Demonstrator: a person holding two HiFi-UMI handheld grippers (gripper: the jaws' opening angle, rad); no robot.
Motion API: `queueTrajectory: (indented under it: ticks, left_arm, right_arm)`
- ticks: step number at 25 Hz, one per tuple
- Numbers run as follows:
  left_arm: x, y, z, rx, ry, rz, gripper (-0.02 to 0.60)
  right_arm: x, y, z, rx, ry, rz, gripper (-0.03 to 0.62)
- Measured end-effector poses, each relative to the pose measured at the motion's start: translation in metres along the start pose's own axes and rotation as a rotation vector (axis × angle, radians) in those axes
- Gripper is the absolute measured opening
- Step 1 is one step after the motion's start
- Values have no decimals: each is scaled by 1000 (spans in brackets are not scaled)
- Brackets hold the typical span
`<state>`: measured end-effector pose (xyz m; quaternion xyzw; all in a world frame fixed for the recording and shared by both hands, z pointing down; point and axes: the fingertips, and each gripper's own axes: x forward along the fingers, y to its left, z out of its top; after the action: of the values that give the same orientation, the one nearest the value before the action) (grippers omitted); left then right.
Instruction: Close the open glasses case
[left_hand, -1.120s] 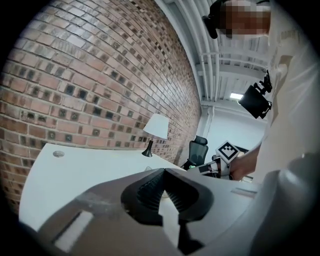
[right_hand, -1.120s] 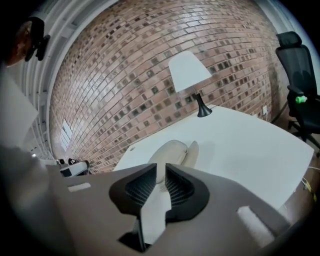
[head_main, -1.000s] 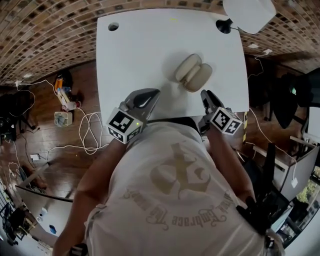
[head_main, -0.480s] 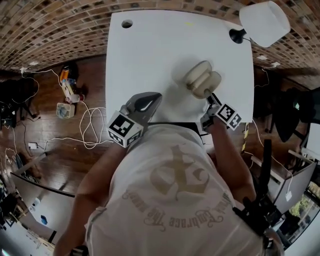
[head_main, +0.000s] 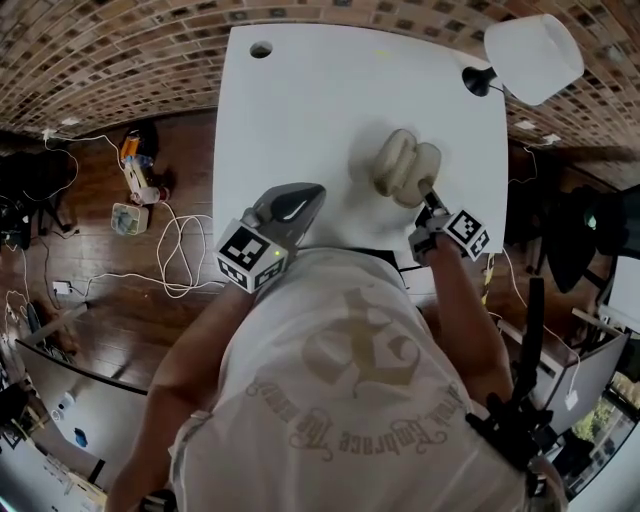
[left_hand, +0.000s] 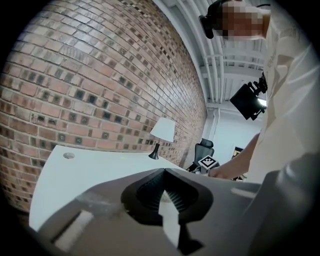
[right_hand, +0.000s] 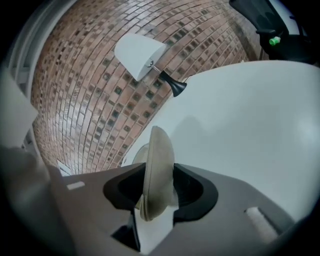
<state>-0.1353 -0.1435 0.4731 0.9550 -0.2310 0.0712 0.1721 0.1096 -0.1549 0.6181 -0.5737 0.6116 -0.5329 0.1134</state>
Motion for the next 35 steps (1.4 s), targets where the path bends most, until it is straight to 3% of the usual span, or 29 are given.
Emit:
queueTrajectory:
  ticks: [8,15,23,30,35]
  left_arm:
    - [3,4,-4,-20,7,-1,3]
    - [0,6,-8,-33,6,15,3]
    - [0,6,-8,-26,7,16,3]
    - [1,5,-9,-24,16,15,3]
    - [2,5,-10,-29,18,14,3]
  right_arm:
    - [-3,28,7,-380,160,-95,175]
    - [4,58,-4,-615,194,-133,213]
    - [18,94,-37,-696,275,42,233]
    - [30,83,-38,-699,262,1,37]
    - [35,81,-44,-718,293,18,9]
